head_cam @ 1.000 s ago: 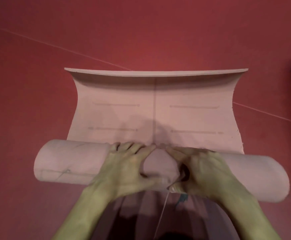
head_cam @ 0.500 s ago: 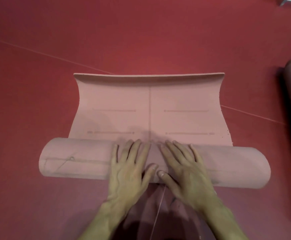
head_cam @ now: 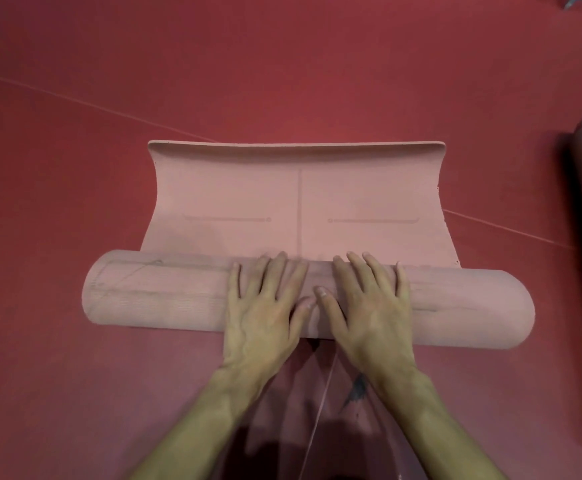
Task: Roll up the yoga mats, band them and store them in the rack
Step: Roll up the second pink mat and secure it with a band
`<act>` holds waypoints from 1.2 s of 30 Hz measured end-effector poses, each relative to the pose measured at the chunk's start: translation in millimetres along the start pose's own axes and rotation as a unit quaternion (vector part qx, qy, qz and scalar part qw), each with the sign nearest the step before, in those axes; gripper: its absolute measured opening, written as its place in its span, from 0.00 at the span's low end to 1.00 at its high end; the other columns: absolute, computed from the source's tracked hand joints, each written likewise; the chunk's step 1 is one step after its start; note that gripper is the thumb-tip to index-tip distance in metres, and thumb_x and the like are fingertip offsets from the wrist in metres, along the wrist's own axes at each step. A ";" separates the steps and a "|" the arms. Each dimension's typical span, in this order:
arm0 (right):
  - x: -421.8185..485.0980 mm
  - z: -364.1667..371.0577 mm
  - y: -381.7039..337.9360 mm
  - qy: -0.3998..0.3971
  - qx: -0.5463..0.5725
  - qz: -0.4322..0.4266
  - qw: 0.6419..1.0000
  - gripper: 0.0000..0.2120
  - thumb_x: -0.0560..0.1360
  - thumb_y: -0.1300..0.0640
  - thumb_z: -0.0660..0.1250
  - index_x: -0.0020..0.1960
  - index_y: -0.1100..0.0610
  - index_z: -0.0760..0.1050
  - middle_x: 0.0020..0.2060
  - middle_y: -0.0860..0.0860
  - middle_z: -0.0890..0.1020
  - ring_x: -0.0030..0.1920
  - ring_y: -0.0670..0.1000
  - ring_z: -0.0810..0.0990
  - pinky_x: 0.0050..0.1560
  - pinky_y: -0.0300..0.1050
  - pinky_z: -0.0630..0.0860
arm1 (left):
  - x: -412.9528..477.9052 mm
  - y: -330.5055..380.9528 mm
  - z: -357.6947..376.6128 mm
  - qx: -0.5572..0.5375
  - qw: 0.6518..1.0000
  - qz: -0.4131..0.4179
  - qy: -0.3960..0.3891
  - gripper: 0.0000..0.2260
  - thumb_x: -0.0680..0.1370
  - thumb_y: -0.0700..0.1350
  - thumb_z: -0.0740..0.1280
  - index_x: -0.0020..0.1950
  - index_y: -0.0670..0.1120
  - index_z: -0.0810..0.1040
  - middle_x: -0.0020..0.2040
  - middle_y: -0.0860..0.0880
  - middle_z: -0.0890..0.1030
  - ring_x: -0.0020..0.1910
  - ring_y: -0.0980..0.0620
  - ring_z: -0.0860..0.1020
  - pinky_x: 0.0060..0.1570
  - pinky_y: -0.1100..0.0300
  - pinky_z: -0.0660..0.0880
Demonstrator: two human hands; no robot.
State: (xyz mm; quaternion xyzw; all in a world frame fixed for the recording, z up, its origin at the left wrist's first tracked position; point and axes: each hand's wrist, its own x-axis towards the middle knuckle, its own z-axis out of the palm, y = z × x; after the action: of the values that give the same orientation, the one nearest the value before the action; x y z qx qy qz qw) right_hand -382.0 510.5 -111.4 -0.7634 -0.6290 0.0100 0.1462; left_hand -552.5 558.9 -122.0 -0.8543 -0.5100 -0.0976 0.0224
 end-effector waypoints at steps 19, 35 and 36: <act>21.7 9.3 -0.7 0.031 -0.011 0.002 0.999 0.26 0.83 0.43 0.57 0.76 0.54 0.72 0.76 0.55 0.72 0.79 0.59 0.65 0.79 0.67 0.51 | 47.7 -1.3 7.0 -0.007 0.998 -0.056 0.007 0.26 0.83 0.60 0.53 0.78 0.51 0.71 0.77 0.42 0.72 0.77 0.40 0.68 0.77 0.32 0.54; 79.2 21.3 2.0 0.013 0.003 0.014 1.000 0.26 0.84 0.41 0.51 0.77 0.51 0.68 0.77 0.52 0.70 0.80 0.57 0.62 0.80 0.65 0.47 | 106.3 -8.9 17.4 -0.002 0.996 -0.089 0.017 0.26 0.84 0.61 0.51 0.78 0.52 0.70 0.76 0.42 0.72 0.76 0.40 0.68 0.76 0.32 0.54; 84.6 21.5 3.4 0.013 0.004 0.013 1.000 0.26 0.84 0.41 0.51 0.77 0.51 0.69 0.77 0.52 0.71 0.80 0.57 0.62 0.81 0.64 0.46 | 102.2 -6.9 18.8 -0.002 0.997 -0.081 0.022 0.26 0.84 0.60 0.51 0.79 0.52 0.69 0.78 0.42 0.70 0.78 0.41 0.66 0.77 0.31 0.52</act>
State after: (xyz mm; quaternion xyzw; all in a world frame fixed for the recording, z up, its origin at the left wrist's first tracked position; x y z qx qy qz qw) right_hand -365.4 595.9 -118.4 -0.7713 -0.6168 0.0048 0.1569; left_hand -508.7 653.4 -121.4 -0.8081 -0.5764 -0.1188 0.0234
